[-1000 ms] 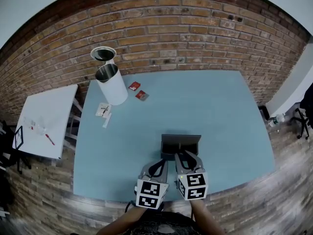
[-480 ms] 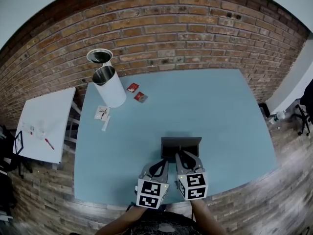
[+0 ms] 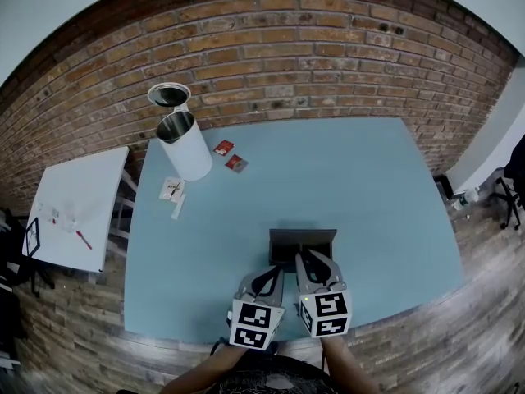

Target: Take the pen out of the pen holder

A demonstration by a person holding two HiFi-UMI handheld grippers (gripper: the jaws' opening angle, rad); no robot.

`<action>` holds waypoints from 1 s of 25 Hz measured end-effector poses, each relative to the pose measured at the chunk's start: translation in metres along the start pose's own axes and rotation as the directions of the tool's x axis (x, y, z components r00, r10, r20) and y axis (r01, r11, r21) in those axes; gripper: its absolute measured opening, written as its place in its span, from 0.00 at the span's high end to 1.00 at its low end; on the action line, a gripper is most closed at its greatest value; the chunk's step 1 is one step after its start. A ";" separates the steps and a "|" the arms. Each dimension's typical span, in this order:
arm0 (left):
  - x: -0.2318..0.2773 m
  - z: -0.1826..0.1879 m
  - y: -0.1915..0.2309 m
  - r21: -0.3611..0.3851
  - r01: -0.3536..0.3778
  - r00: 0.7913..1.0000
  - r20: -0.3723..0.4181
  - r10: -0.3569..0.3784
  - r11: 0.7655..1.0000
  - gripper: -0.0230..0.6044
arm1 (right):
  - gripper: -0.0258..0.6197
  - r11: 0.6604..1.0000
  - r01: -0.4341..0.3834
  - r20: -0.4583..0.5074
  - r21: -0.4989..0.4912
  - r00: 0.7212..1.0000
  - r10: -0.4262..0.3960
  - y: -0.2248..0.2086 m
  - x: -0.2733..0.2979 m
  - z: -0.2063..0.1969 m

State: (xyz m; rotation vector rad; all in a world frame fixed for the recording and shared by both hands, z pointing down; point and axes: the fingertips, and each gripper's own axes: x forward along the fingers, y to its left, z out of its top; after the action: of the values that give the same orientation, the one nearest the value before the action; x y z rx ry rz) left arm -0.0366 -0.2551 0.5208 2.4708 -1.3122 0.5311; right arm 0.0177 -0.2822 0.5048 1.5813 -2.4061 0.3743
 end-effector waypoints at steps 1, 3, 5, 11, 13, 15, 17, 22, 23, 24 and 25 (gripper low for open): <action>-0.001 0.000 -0.001 0.000 -0.002 1.000 0.001 0.002 1.000 0.96 | 0.88 1.000 -0.001 0.006 0.000 1.000 0.001 0.000 -0.001 0.002; -0.002 -0.001 -0.001 -0.003 -0.008 1.000 0.002 0.008 1.000 0.96 | 0.88 1.000 -0.005 0.017 0.004 1.000 0.005 0.000 -0.004 0.006; -0.003 -0.001 -0.002 -0.005 -0.012 1.000 0.005 0.012 1.000 0.96 | 0.88 1.000 -0.010 0.031 0.005 0.999 0.010 0.002 -0.006 0.010; -0.009 0.000 -0.005 -0.001 -0.028 1.000 0.015 0.028 1.000 0.96 | 0.88 1.000 -0.020 0.066 -0.009 0.998 0.021 0.005 -0.013 0.023; -0.010 0.000 -0.005 -0.001 -0.033 0.999 0.019 0.033 0.999 0.96 | 0.88 1.000 -0.023 0.081 -0.016 0.996 0.025 0.007 -0.017 0.028; -0.012 0.001 -0.007 -0.002 -0.035 0.999 0.023 0.035 0.999 0.96 | 0.88 0.999 -0.023 0.102 -0.023 0.994 0.025 0.008 -0.021 0.033; -0.014 0.001 -0.011 -0.001 -0.033 0.999 0.026 0.033 0.999 0.96 | 0.88 0.999 -0.022 0.120 -0.027 0.992 0.025 0.009 -0.027 0.038; -0.019 0.001 -0.020 0.003 -0.033 0.999 0.034 0.033 0.999 0.96 | 0.88 0.999 -0.025 0.140 -0.034 0.990 0.029 0.010 -0.040 0.044; -0.020 0.001 -0.021 0.003 -0.034 0.999 0.035 0.034 0.999 0.96 | 0.88 0.999 -0.026 0.142 -0.035 0.989 0.030 0.011 -0.043 0.044; -0.021 0.002 -0.023 0.002 -0.035 0.999 0.037 0.035 0.999 0.96 | 0.88 0.999 -0.027 0.144 -0.035 0.989 0.031 0.011 -0.045 0.044; -0.022 0.002 -0.025 0.002 -0.035 0.999 0.040 0.034 0.999 0.96 | 0.88 0.999 -0.027 0.147 -0.035 0.989 0.032 0.011 -0.048 0.044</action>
State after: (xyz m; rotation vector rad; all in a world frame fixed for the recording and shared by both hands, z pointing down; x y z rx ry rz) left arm -0.0270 -0.2264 0.5072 2.4769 -1.3725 0.4942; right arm 0.0235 -0.2516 0.4471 1.6131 -2.5334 0.2290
